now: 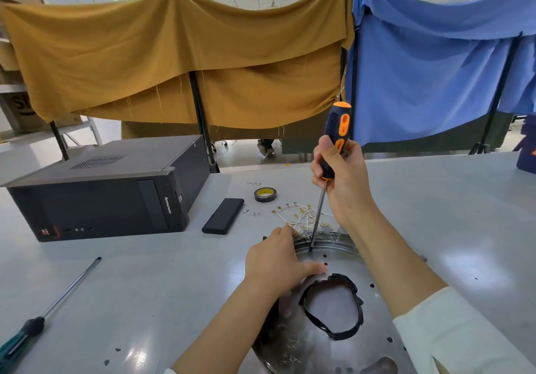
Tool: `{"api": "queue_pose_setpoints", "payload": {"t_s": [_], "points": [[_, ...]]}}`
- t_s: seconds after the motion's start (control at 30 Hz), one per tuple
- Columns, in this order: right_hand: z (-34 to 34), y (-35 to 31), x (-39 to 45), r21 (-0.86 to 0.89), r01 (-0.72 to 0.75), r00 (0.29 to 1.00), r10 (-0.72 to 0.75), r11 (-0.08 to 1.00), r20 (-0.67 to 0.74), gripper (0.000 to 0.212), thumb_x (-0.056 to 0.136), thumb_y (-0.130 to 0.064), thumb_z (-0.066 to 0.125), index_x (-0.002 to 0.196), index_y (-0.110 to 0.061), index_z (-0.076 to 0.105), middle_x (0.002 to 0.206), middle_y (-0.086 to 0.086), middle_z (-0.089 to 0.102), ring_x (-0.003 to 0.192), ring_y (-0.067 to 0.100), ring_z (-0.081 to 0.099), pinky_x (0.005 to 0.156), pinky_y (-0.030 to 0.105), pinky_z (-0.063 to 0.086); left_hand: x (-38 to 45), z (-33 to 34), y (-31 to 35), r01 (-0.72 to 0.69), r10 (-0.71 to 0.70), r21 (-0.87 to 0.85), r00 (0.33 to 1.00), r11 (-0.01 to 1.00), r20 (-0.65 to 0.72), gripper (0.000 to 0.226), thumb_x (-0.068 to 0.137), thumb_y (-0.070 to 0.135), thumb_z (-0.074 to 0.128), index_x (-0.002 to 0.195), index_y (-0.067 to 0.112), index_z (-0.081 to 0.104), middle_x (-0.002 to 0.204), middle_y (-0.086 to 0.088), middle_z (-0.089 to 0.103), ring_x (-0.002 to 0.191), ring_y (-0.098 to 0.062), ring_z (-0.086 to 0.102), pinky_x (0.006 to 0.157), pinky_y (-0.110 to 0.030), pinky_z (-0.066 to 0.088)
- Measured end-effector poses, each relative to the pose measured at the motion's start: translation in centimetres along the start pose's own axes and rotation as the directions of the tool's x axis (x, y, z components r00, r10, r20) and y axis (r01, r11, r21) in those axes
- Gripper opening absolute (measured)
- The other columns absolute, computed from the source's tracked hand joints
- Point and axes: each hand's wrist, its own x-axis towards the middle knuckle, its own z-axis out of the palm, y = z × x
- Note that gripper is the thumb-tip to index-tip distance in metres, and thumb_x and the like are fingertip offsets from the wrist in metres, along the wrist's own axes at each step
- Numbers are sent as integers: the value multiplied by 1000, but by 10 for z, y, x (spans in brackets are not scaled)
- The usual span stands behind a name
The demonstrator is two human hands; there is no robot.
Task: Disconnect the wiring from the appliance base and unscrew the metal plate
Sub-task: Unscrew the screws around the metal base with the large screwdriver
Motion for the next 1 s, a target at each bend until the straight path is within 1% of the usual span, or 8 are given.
{"api": "queue_pose_setpoints", "payload": {"t_s": [0.1, 0.27, 0.33, 0.47, 0.57, 0.73, 0.9, 1.0], "points": [[-3, 4, -2, 45, -32, 999, 33, 998, -6, 36, 82, -45, 56, 100, -14, 50, 71, -3, 59, 54, 12, 47, 41, 20, 34, 0, 0, 0, -2, 2, 14, 1000, 1000, 2, 84, 59, 80, 59, 125, 30, 41, 125, 12, 51, 110, -15, 55, 81, -30, 40], [-3, 11, -5, 47, -117, 985, 109, 992, 135, 54, 84, -61, 38, 103, -17, 61, 66, -4, 50, 50, 7, 33, 42, 19, 26, -1, 1, -1, -17, 17, 18, 1000, 1000, -17, 81, 61, 80, 57, 123, 30, 41, 123, 12, 51, 107, -14, 56, 77, -28, 39], [1, 13, -7, 5, -108, 979, 105, 994, 177, 44, 83, -60, 44, 105, -24, 57, 64, -4, 48, 50, 7, 31, 42, 18, 26, -2, 1, -1, -26, 26, 17, 999, 1000, -27, 79, 63, 79, 57, 123, 30, 42, 123, 13, 51, 107, -13, 55, 75, -27, 38], [3, 15, -9, -81, -81, 988, 91, 993, 124, 41, 78, -40, 66, 102, -16, 43, 67, -4, 52, 53, 8, 39, 46, 20, 35, -2, 1, -2, -31, 32, 11, 999, 999, -33, 77, 65, 78, 56, 124, 30, 42, 124, 14, 50, 107, -13, 55, 75, -26, 38], [2, 17, -9, -103, -69, 989, 82, 992, 125, 33, 85, -43, 53, 101, -14, 52, 74, -3, 59, 57, 10, 44, 56, 23, 40, -2, 1, -2, -31, 31, 9, 999, 999, -37, 77, 66, 77, 56, 124, 30, 42, 124, 15, 49, 108, -13, 55, 76, -27, 38], [0, 19, -7, -32, -147, 979, 151, 989, 140, 51, 98, -48, 28, 120, -10, 55, 71, -3, 53, 55, 7, 36, 54, 24, 29, -2, 2, -2, -28, 29, 15, 999, 999, -42, 74, 67, 77, 55, 123, 31, 42, 124, 15, 49, 107, -13, 55, 78, -27, 40], [2, 16, -10, -79, -117, 980, 128, 990, 154, 47, 80, -49, 58, 110, -16, 44, 66, -5, 50, 52, 7, 34, 50, 21, 30, -1, 2, -2, -33, 33, 15, 998, 999, -47, 73, 68, 75, 55, 124, 30, 42, 123, 15, 49, 108, -13, 55, 78, -28, 40], [1, 18, -11, -89, -105, 981, 117, 991, 156, 36, 83, -45, 53, 100, -15, 43, 69, -4, 54, 53, 8, 37, 50, 20, 34, -2, 2, -2, -35, 36, 19, 998, 999, -51, 72, 69, 75, 55, 124, 30, 42, 123, 14, 49, 108, -13, 55, 79, -28, 41]]}}
